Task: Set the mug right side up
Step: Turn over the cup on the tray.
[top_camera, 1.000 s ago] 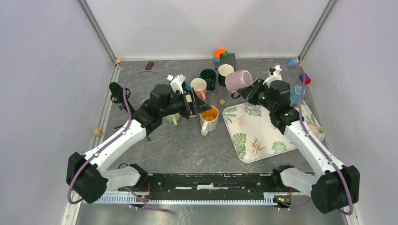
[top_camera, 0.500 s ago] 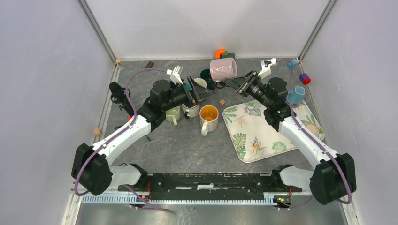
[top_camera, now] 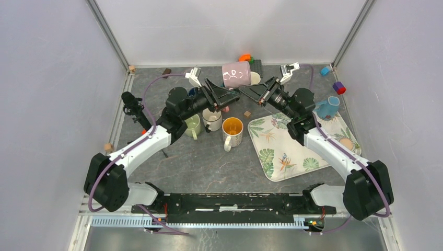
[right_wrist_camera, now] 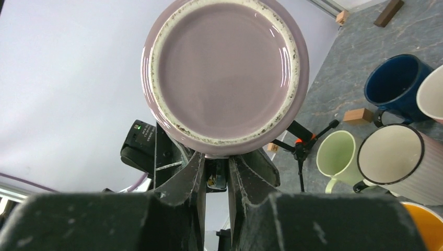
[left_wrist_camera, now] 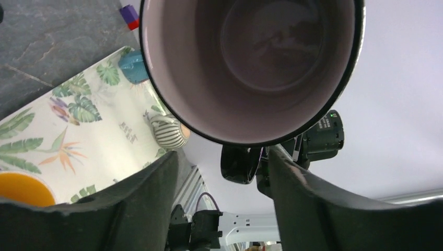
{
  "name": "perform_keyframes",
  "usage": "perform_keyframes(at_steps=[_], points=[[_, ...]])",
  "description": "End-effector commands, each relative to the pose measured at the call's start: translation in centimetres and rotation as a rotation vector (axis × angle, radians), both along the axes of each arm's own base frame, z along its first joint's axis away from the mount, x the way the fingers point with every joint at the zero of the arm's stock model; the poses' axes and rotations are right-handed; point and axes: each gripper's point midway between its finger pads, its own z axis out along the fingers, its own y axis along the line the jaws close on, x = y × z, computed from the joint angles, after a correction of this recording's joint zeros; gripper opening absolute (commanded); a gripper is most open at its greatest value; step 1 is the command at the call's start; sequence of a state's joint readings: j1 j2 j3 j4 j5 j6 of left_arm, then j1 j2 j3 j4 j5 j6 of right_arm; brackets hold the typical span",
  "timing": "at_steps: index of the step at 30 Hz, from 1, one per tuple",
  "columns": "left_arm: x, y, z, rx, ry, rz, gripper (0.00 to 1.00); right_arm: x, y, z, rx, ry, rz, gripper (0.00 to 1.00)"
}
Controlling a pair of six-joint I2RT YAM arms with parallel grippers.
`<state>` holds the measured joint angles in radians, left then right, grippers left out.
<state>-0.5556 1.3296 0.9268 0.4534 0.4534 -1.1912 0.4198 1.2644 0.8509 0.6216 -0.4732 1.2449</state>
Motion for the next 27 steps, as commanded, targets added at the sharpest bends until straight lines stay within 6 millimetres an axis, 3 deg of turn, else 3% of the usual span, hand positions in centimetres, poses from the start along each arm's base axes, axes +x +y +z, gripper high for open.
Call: perform_keyframes(at_steps=[1, 17, 27], points=[[-0.1, 0.0, 3.6, -0.104, -0.071, -0.021, 0.64, -1.7, 0.3, 5.1, 0.098, -0.170, 0.041, 0.00], [-0.5, 0.1, 5.2, -0.160, -0.107, -0.039, 0.40, -2.5, 1.4, 4.8, 0.103, -0.155, 0.080, 0.00], [-0.8, 0.3, 5.7, -0.154, -0.137, -0.031, 0.04, -2.7, 1.5, 3.9, 0.072, -0.149, 0.072, 0.00]])
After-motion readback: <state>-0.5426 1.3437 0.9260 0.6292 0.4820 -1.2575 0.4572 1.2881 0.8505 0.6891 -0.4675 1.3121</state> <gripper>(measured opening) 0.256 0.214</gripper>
